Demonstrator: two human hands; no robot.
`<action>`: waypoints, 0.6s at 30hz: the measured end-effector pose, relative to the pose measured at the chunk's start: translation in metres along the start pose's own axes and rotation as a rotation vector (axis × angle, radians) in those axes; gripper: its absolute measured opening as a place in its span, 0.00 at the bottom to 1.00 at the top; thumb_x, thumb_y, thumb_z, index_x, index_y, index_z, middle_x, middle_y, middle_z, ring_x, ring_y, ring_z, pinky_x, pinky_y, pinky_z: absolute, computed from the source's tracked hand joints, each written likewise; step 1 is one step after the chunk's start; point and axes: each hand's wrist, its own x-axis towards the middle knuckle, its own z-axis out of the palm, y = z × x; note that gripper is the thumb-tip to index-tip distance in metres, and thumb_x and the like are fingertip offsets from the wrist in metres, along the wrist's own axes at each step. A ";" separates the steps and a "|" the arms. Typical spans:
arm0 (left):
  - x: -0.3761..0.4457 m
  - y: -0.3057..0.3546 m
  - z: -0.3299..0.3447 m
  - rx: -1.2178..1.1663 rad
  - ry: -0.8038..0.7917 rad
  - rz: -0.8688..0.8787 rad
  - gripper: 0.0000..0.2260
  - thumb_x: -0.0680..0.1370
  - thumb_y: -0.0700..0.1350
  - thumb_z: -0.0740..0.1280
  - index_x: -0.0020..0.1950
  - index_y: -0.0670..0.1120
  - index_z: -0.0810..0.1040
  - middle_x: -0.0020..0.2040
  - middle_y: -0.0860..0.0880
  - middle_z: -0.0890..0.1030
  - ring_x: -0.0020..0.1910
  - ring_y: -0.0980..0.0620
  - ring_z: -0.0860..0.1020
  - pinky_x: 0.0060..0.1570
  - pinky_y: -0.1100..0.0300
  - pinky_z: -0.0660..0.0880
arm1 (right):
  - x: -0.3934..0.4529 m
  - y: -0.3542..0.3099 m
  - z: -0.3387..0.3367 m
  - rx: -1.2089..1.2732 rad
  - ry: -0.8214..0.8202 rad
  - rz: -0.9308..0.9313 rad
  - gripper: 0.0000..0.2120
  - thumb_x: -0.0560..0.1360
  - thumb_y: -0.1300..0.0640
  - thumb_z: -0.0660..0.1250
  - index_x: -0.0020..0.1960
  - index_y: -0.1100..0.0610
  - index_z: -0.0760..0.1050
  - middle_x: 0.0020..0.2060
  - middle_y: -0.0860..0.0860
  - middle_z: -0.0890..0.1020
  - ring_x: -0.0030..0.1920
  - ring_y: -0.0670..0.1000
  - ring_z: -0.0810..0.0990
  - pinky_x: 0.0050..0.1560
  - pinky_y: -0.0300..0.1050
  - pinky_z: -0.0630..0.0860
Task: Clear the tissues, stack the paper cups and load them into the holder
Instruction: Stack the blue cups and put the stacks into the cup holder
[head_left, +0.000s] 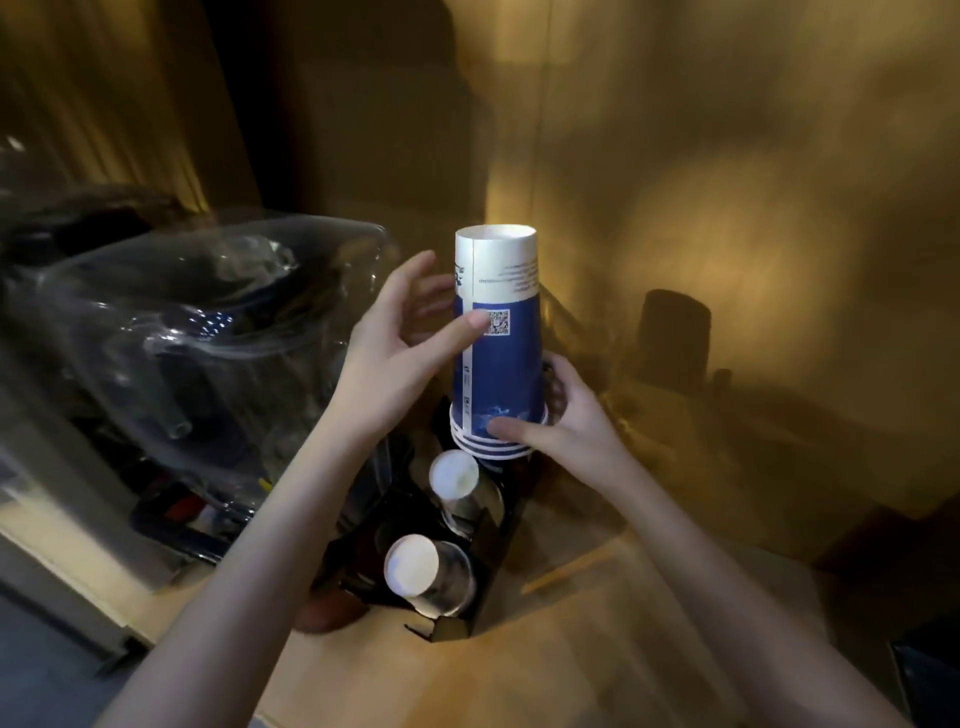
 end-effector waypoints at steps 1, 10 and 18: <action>0.006 0.001 -0.003 0.037 0.018 0.012 0.36 0.65 0.58 0.71 0.70 0.51 0.62 0.63 0.51 0.75 0.60 0.57 0.75 0.62 0.56 0.74 | 0.006 0.000 0.004 -0.011 0.015 -0.024 0.37 0.59 0.50 0.79 0.61 0.38 0.63 0.56 0.38 0.75 0.60 0.45 0.76 0.63 0.47 0.73; 0.036 -0.010 -0.005 0.317 0.102 0.090 0.30 0.68 0.51 0.73 0.67 0.49 0.67 0.63 0.49 0.75 0.60 0.54 0.73 0.59 0.53 0.75 | 0.049 0.017 0.024 -0.165 0.092 -0.086 0.42 0.61 0.55 0.79 0.68 0.46 0.59 0.62 0.46 0.72 0.63 0.48 0.72 0.58 0.41 0.70; 0.043 -0.030 0.002 0.387 0.056 0.097 0.30 0.66 0.52 0.74 0.66 0.49 0.69 0.63 0.49 0.76 0.60 0.57 0.72 0.55 0.63 0.73 | 0.064 0.036 0.025 -0.182 0.088 -0.054 0.41 0.62 0.56 0.78 0.68 0.50 0.58 0.62 0.46 0.71 0.61 0.47 0.71 0.53 0.29 0.69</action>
